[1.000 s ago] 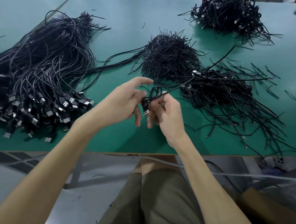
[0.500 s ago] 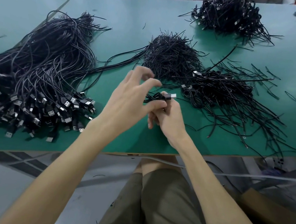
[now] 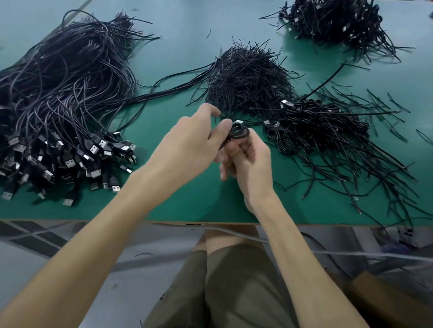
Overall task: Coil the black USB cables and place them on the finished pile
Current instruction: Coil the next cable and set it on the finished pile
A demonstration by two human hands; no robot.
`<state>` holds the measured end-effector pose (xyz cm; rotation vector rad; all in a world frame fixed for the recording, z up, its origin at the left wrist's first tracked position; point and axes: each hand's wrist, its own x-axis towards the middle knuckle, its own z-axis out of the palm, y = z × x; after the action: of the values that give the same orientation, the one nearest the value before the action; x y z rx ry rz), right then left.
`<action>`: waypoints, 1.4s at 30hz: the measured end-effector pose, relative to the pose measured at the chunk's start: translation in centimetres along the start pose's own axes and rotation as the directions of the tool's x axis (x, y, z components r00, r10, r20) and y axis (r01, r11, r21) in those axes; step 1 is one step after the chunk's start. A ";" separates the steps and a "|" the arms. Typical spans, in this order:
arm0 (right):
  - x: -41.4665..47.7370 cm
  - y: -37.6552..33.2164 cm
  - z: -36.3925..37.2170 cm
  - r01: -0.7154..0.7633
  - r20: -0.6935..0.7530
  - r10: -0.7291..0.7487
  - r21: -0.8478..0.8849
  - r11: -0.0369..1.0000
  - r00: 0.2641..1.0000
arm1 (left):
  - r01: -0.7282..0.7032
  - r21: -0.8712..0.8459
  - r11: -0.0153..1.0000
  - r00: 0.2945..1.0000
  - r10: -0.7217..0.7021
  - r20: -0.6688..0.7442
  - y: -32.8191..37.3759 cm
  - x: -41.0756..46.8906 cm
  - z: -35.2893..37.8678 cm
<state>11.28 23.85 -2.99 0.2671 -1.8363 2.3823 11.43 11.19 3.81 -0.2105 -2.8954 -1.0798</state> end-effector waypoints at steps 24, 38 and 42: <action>0.0 0.5 0.2 -0.077 0.115 0.097 -0.170 0.983 0.989 | -0.001 0.275 0.962 0.992 0.035 -0.119 -1.6 0.7 0.0; 0.1 0.8 -0.2 -0.068 0.070 0.081 -0.167 0.984 0.994 | 0.059 -0.259 0.964 0.995 -0.035 0.099 -2.1 1.3 -0.6; 0.1 0.6 -0.3 -0.063 0.075 0.078 -0.190 0.980 0.994 | 0.049 -0.140 0.989 0.992 -0.031 0.124 -2.2 1.0 -0.4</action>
<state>11.09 23.95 -3.60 0.2893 -2.1245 2.2526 10.12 9.42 2.81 -0.2321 -2.9408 -1.3281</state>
